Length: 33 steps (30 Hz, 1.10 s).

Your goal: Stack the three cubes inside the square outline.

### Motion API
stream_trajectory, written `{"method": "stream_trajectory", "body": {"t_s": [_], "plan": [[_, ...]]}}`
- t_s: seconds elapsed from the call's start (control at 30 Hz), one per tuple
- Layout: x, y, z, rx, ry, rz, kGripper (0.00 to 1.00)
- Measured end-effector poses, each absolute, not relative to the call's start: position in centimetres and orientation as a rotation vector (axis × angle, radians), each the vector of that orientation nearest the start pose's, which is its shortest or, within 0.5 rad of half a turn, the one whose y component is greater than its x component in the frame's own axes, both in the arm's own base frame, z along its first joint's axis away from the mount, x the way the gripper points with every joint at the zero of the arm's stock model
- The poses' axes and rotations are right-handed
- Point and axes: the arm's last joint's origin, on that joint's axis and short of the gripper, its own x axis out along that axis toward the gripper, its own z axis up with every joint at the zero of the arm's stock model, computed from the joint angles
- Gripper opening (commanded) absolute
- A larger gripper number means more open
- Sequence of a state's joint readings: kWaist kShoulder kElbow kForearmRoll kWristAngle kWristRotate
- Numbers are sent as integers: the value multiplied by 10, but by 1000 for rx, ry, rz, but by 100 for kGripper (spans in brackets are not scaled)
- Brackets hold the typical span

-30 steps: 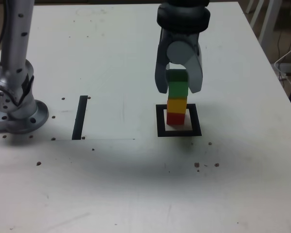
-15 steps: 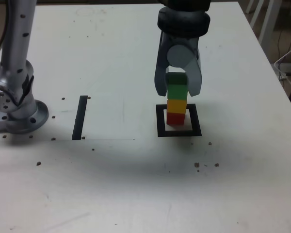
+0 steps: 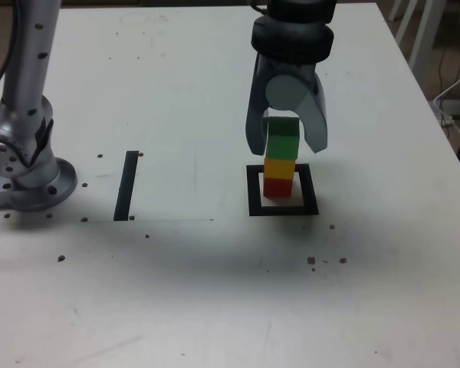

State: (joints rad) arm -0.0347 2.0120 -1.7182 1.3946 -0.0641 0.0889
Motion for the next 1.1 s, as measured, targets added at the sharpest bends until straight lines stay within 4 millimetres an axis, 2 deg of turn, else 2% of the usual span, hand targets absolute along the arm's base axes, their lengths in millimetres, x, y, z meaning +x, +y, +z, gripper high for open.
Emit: {"method": "stream_trajectory", "body": {"t_s": [0.17, 0.33, 0.5, 0.67, 0.87, 1.1], "plan": [[355, -13, 293, 54, 1695, -120, 95], [337, -10, 307, 58, 1674, -52, 99], [309, -7, 320, 49, 1654, -16, 99], [273, -2, 325, 26, 1656, 7, 99], [236, 3, 310, -3, 1694, 16, 99], [197, 5, 278, -35, 1734, 19, 99]]}}
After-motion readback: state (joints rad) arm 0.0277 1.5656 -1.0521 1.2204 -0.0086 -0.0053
